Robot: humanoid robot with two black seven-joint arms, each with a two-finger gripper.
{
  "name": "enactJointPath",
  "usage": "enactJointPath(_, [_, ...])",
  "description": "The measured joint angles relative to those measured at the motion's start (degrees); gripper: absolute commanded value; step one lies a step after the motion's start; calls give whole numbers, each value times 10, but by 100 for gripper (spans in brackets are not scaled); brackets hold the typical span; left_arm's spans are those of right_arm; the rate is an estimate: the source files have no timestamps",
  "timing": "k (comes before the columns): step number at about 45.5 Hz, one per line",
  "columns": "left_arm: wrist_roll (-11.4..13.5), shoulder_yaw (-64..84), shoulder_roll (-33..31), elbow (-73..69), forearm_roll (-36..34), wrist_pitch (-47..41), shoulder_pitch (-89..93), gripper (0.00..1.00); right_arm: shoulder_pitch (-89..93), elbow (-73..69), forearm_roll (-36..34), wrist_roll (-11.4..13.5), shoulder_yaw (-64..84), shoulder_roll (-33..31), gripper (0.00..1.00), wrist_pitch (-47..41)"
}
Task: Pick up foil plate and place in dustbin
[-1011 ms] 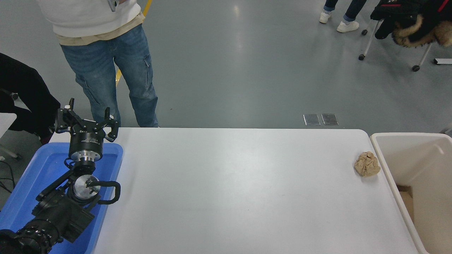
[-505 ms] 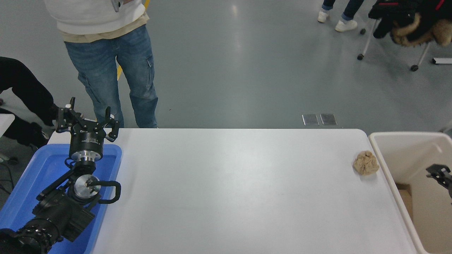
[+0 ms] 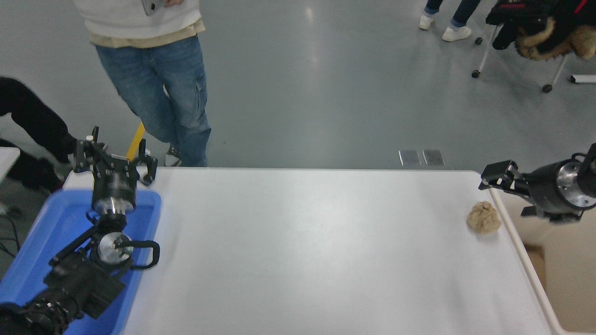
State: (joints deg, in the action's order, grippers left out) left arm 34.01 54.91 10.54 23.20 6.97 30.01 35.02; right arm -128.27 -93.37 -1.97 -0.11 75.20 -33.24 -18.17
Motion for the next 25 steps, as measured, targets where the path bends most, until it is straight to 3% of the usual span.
enactJointPath(14, [0,1,0,0,1,-1,-1,99,-190,-51,-75,3,14,97,100,-179])
enactJointPath(25, [0,1,-1,0,1,-1,-1,99,-215,-61,-125,7,20,172,100,-226])
